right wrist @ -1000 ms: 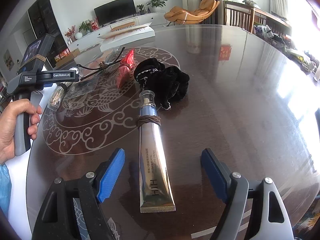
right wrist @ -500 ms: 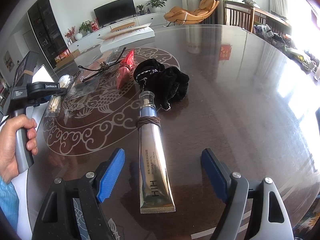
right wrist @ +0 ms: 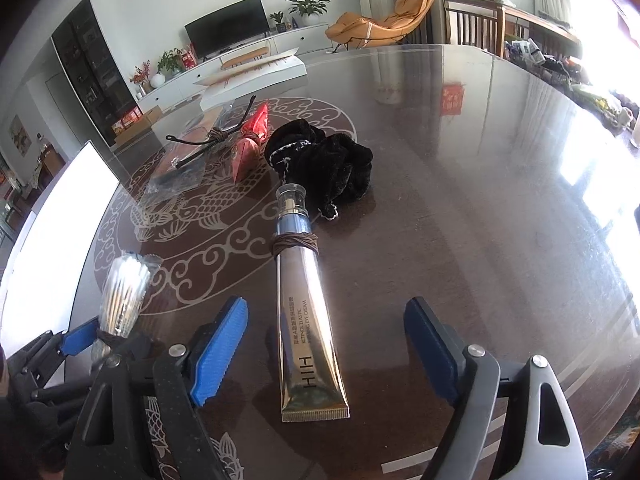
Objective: Organize objects
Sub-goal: 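Carry the swab bundle and gold tube over to the white organizer box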
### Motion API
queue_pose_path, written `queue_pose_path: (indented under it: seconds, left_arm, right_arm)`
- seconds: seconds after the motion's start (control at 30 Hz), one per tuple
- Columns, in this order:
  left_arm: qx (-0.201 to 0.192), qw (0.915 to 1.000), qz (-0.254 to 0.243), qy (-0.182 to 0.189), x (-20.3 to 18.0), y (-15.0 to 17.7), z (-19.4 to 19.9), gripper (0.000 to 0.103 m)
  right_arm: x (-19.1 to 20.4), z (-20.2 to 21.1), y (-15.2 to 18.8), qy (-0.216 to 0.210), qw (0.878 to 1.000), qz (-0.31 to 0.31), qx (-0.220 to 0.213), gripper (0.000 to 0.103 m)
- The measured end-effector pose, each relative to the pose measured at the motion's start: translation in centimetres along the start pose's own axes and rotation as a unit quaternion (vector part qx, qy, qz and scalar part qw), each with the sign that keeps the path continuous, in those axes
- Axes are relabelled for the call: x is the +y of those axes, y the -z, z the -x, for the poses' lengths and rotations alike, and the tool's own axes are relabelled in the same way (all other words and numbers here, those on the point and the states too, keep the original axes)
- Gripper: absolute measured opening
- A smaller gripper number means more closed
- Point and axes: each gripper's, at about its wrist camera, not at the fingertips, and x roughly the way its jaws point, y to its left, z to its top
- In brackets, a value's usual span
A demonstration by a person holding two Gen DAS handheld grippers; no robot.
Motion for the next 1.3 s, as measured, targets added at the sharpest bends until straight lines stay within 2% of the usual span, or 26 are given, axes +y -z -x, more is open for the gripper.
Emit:
queue_pose_path:
  seconds: [0.07,0.17,0.43,0.57,0.63,0.67,0.73,0.77,0.8,0.83,0.87,0.9,0.97,1.03,1.07,1.2,1.3]
  left_arm:
    - [-0.006,0.9999,0.013,0.001,1.0,0.2,0.0,0.088]
    - [-0.008,0.9998,0.02,-0.006,1.8,0.4,-0.4,0.102]
    - [-0.025,0.9995,0.018,-0.003,2.2,0.6,-0.5,0.103]
    - [0.0,0.9997,0.025,-0.005,2.2,0.0,-0.7,0.103]
    - [0.01,0.9995,0.029,-0.006,2.2,-0.1,-0.8,0.103]
    - [0.01,0.9995,0.03,-0.006,2.2,-0.1,-0.8,0.103]
    - [0.01,0.9996,0.027,-0.005,2.1,0.0,-0.7,0.103]
    - [0.009,0.9996,0.025,-0.004,2.2,0.0,-0.7,0.103]
    - [0.005,0.9997,0.024,-0.006,2.2,0.1,-0.5,0.094]
    - [-0.009,0.9997,0.02,-0.003,2.1,0.3,0.0,0.082]
    - [-0.02,0.9997,0.011,0.0,1.9,0.4,0.5,0.05]
    - [-0.025,0.9997,0.002,0.005,1.7,0.5,0.8,0.028]
    - [-0.022,0.9996,0.006,0.015,1.7,0.7,1.0,0.028]
    - [-0.021,0.9996,0.005,0.018,1.6,1.0,1.3,0.028]
    - [-0.021,0.9996,0.003,0.018,1.4,1.2,1.4,0.028]
    - [-0.021,0.9996,-0.005,0.019,0.7,1.6,1.7,0.028]
    - [-0.024,0.9995,-0.008,0.016,0.6,1.7,2.0,0.028]
  right_arm:
    - [-0.3,0.1,-0.1,-0.006,1.0,-0.011,-0.002,0.083]
    - [-0.2,0.0,-0.1,-0.004,1.0,-0.008,-0.002,0.086]
    - [0.9,-0.4,0.1,0.021,1.0,0.023,0.002,0.09]
    - [1.4,-0.7,0.2,0.038,0.998,0.042,0.007,0.091]
    - [2.0,-1.2,-0.1,0.059,0.996,0.062,0.025,0.091]
    - [2.4,-1.7,-0.3,0.076,0.994,0.075,0.037,0.091]
    - [2.5,-2.0,-0.9,0.076,0.993,0.075,0.047,0.089]
    - [2.5,-2.0,-1.1,0.076,0.993,0.077,0.048,0.076]
    - [2.5,-1.8,-1.3,0.074,0.993,0.083,0.044,0.065]
    - [2.6,-1.6,-1.4,0.069,0.993,0.09,0.045,0.042]
    - [2.6,-1.4,-1.4,0.069,0.992,0.096,0.048,0.028]
    - [2.6,-1.3,-1.4,0.069,0.991,0.099,0.053,0.028]
    - [1.8,-0.7,-1.1,0.039,0.994,0.081,0.06,0.028]
    - [0.4,0.2,-0.7,-0.027,0.997,0.03,0.069,0.027]
    - [-0.1,0.6,-0.5,-0.045,0.996,0.016,0.07,0.027]
    - [-0.6,2.2,0.1,-0.078,0.995,-0.007,0.068,0.027]
    - [-0.4,2.9,0.2,-0.086,0.994,-0.007,0.066,0.028]
